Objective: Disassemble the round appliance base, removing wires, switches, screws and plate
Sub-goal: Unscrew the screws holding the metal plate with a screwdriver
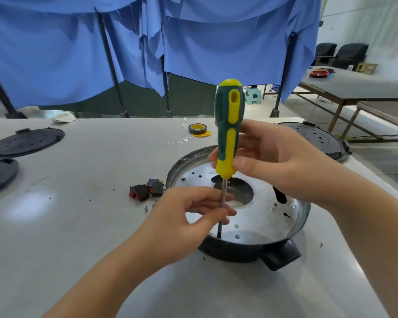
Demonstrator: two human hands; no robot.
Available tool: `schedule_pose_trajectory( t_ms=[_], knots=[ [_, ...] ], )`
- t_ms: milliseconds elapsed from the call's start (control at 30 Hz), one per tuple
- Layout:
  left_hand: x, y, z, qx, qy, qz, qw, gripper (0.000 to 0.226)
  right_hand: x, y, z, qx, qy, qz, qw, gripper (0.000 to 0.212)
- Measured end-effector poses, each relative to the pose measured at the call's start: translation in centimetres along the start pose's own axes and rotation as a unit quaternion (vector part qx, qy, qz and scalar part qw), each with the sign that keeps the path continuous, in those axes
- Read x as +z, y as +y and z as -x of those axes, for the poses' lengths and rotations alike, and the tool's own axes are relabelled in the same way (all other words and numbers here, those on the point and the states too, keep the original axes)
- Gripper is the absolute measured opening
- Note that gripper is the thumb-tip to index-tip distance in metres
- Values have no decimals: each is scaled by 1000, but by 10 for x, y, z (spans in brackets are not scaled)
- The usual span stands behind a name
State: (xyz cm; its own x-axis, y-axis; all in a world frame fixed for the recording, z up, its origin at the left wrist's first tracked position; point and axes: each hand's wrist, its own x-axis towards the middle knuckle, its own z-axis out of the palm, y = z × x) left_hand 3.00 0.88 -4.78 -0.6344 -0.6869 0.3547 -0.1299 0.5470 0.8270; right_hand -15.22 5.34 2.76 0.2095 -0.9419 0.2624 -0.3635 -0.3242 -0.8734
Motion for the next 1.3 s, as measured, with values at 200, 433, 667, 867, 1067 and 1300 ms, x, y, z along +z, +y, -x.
schedule_pose_trajectory(
  t_ms=[200,433,667,867,1067,1300],
  knots=[
    [3,-2,-1,-4,63,-12,998,21,6,-2,-1,-9,45,48,998,50],
    [-1,-1,1,4,-16,-26,1000,14,0,-6,3,-4,-29,-66,997,56],
    [4,-1,0,1,57,-35,998,18,7,-5,-1,-1,50,48,998,58],
    [2,0,1,-1,31,-36,999,13,4,-4,-1,-16,36,-25,999,52],
    [-3,0,0,1,12,-8,1000,21,-2,-9,0,-46,79,-72,993,57],
    [-7,-1,-4,-24,-10,-23,999,15,-19,-10,3,-36,117,-18,992,58]
  ],
)
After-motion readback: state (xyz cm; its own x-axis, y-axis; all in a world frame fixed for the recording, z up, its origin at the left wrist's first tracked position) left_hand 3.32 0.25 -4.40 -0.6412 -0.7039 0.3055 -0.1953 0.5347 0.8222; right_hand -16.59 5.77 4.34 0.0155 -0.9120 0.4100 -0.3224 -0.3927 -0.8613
